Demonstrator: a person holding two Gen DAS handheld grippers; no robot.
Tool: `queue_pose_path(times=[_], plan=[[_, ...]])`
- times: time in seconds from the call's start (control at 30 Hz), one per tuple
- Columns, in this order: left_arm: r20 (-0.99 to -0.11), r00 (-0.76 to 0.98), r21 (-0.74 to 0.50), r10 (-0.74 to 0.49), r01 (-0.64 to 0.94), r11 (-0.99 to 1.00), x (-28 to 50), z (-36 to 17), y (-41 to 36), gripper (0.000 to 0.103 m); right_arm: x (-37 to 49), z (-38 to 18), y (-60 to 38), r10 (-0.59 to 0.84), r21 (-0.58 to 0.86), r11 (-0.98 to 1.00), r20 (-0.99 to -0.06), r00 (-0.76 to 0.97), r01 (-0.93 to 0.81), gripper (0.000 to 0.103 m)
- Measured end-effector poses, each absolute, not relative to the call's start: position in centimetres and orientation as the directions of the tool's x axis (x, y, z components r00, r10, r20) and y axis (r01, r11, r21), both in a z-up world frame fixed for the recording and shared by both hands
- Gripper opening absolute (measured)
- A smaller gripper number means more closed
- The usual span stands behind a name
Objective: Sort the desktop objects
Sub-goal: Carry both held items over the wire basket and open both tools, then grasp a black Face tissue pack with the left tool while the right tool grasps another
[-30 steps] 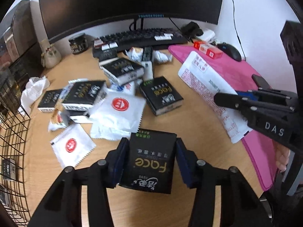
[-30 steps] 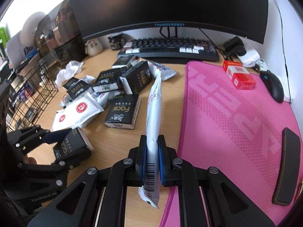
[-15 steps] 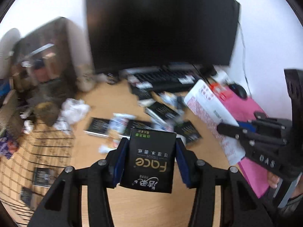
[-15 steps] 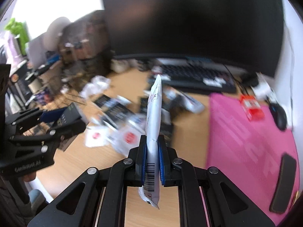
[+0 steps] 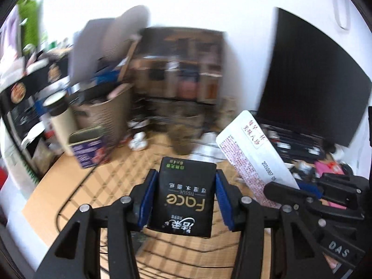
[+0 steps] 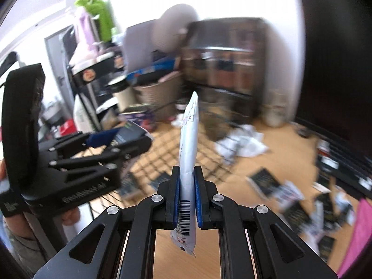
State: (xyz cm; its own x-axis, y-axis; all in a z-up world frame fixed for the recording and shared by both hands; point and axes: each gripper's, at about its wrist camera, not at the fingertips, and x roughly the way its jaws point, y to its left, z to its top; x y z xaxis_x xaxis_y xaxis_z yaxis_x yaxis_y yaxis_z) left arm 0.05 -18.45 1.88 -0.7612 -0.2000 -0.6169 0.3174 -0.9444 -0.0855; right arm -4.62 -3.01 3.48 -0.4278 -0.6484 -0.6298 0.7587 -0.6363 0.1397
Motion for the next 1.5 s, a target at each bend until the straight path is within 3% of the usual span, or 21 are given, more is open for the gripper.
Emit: queue_pose_path(times=[0.33, 0.43, 0.5, 0.63, 1.23, 1.5], plan=[[-0.639, -0.73, -0.121, -0.242, 0.407, -0.906, 1.1, 0.1, -22.2, 0.055, -5.0, 1.0, -8.7, -0.653, 0.166, -0.604, -0.665, -0.364, 0.78, 0.011], [-0.624, -0.737, -0.134, -0.259, 0.427, -0.894, 1.4, 0.5, -22.4, 0.062, -5.4, 1.0, -8.8, -0.65, 0.162, -0.615, -0.658, -0.38, 0.772, 0.014], [-0.611, -0.751, -0.153, -0.249, 0.421, -0.894, 1.6, 0.7, -22.6, 0.071, -5.5, 1.4, -8.5, -0.644, 0.15, -0.628, -0.651, -0.401, 0.764, 0.027], [-0.607, -0.753, -0.146, -0.253, 0.418, -0.896, 1.4, 1.0, -22.1, 0.074, -5.5, 2.1, -7.5, -0.667, 0.172, -0.622, -0.628, -0.402, 0.764, 0.041], [-0.62, -0.759, -0.075, -0.197, 0.307, -0.949, -0.1, 1.2, -15.8, 0.074, -6.6, 1.7, 1.0, -0.584, 0.132, -0.726, -0.636, -0.505, 0.675, 0.042], [-0.599, -0.795, -0.049, -0.095, 0.155, -0.987, -0.4, 2.1, -8.9, 0.074, -7.8, 1.1, 9.1, -0.498, 0.111, -0.813, -0.642, -0.583, 0.572, 0.042]])
